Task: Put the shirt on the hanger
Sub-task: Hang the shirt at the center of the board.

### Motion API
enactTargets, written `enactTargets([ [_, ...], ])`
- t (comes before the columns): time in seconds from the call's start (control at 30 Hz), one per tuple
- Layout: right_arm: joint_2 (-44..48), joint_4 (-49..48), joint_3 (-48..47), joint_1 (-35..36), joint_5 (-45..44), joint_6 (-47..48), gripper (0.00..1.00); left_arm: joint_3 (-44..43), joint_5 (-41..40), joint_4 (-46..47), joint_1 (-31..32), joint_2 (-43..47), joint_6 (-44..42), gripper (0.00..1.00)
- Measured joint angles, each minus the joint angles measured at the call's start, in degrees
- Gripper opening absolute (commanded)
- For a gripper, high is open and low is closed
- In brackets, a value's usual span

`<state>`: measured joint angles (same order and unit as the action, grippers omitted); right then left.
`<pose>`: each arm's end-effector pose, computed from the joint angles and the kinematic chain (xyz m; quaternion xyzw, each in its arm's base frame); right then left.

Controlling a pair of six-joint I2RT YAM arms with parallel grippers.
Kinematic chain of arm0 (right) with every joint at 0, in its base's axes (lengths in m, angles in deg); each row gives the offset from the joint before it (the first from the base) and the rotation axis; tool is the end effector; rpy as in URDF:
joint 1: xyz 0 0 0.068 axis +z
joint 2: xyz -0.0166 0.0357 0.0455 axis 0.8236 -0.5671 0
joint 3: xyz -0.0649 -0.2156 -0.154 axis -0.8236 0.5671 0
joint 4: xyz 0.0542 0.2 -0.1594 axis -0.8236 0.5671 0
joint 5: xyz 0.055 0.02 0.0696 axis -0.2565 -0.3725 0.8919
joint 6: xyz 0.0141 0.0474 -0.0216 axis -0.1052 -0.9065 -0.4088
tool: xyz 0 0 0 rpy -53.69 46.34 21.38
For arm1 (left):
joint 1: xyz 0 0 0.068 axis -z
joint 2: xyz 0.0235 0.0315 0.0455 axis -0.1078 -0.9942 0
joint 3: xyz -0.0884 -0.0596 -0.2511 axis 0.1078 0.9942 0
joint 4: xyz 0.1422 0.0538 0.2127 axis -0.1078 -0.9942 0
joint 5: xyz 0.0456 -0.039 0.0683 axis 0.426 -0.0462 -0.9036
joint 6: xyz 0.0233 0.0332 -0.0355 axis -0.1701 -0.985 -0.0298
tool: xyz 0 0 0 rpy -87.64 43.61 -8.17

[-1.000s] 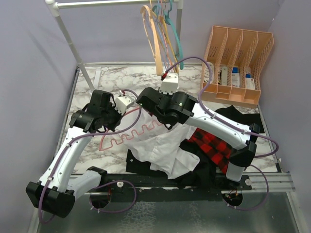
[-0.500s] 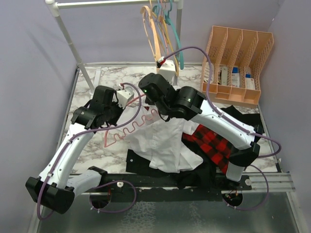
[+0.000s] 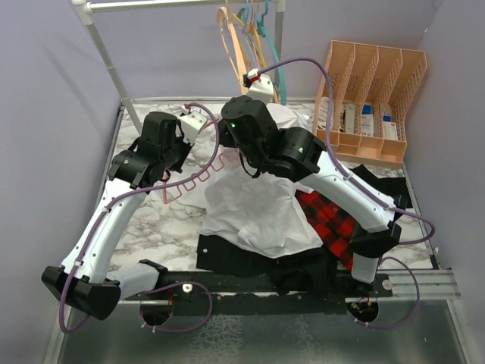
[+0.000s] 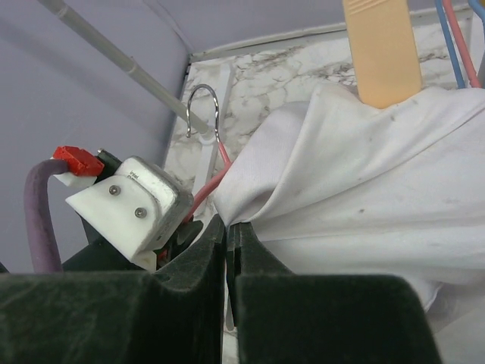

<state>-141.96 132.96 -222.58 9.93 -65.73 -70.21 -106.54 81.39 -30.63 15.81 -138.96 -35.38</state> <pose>0.1770 0.3307 0.4903 0.0404 0.8136 0.2441 0.5261 0.2159 -0.0841 0.3963 0.2627 0.8577 0.0066 0.4419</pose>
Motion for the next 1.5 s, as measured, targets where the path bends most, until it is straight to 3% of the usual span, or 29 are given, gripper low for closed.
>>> enactTargets([
  [0.13,1.22,-2.69,3.37,-0.11,0.17,0.07,0.01,1.57,-1.03,1.60,0.00,0.39,-0.13,0.00],
  [0.3,6.51,-9.09,19.82,-0.09,4.39,-1.55,0.01,10.73,-0.48,4.04,0.31,2.60,1.75,0.00],
  [0.47,6.82,-14.36,28.83,-0.20,11.78,-1.99,0.01,16.98,-1.16,4.96,0.28,3.21,3.45,0.00],
  [1.13,6.69,-24.55,31.58,-0.20,20.02,-2.82,0.01,19.74,-11.61,10.29,0.37,3.50,7.52,0.00],
  [1.5,11.45,-22.27,32.39,0.90,12.52,0.15,0.01,17.09,-15.65,10.38,1.05,3.21,8.72,0.00],
])
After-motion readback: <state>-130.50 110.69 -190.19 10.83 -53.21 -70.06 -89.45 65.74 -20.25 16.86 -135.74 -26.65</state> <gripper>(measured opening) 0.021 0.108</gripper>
